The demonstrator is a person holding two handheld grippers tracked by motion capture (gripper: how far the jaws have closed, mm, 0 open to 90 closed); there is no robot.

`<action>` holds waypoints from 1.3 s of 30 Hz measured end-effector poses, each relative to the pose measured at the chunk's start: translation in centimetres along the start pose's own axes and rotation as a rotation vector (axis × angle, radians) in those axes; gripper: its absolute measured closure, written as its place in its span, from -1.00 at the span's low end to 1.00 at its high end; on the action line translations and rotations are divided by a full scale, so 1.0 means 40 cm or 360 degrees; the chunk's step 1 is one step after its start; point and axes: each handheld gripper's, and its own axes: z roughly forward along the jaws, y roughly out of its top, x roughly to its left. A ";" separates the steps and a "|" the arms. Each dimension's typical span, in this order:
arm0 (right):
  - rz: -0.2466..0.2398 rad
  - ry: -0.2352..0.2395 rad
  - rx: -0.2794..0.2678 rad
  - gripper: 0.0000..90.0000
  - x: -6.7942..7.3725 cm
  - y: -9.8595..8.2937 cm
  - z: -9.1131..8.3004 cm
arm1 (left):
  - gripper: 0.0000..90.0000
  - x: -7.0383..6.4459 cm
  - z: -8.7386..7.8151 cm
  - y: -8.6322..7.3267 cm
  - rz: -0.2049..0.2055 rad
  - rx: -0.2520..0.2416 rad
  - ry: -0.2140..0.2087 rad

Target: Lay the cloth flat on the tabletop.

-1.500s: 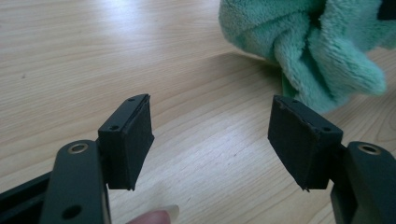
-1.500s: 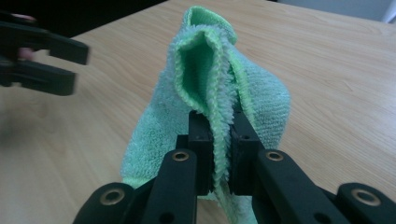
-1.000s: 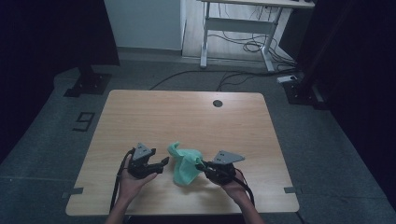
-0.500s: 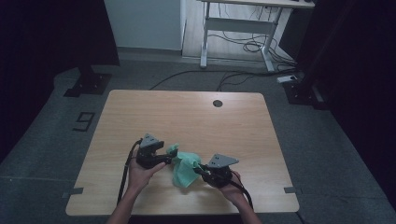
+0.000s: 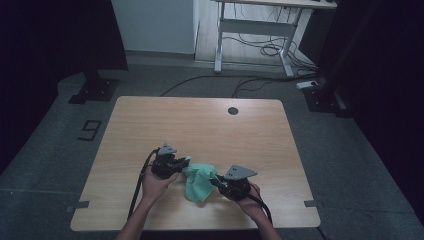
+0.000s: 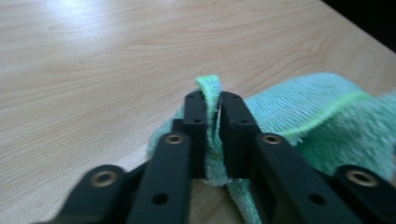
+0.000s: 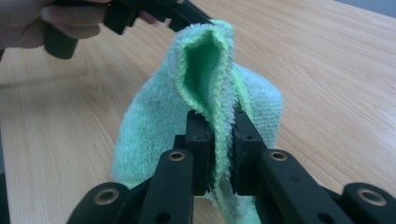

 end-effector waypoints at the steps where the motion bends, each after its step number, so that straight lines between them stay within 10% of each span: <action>1: 0.0020 0.0000 -0.0009 0.75 -0.004 -0.001 -0.005 | 0.90 -0.001 -0.007 0.000 0.0003 -0.0019 -0.0008; 11: 0.0064 -0.0062 -0.0037 0.25 -0.031 -0.013 -0.050 | 0.97 -0.006 -0.066 0.009 0.0034 -0.0142 -0.0028; 27: 0.0100 0.0012 -0.0001 0.35 -0.022 -0.026 -0.036 | 0.97 -0.021 -0.077 0.016 0.0058 -0.0150 -0.0035; 39: 0.0108 -0.0045 0.0288 0.07 -0.023 -0.092 0.051 | 0.96 -0.012 -0.073 0.004 0.0038 -0.0138 -0.0040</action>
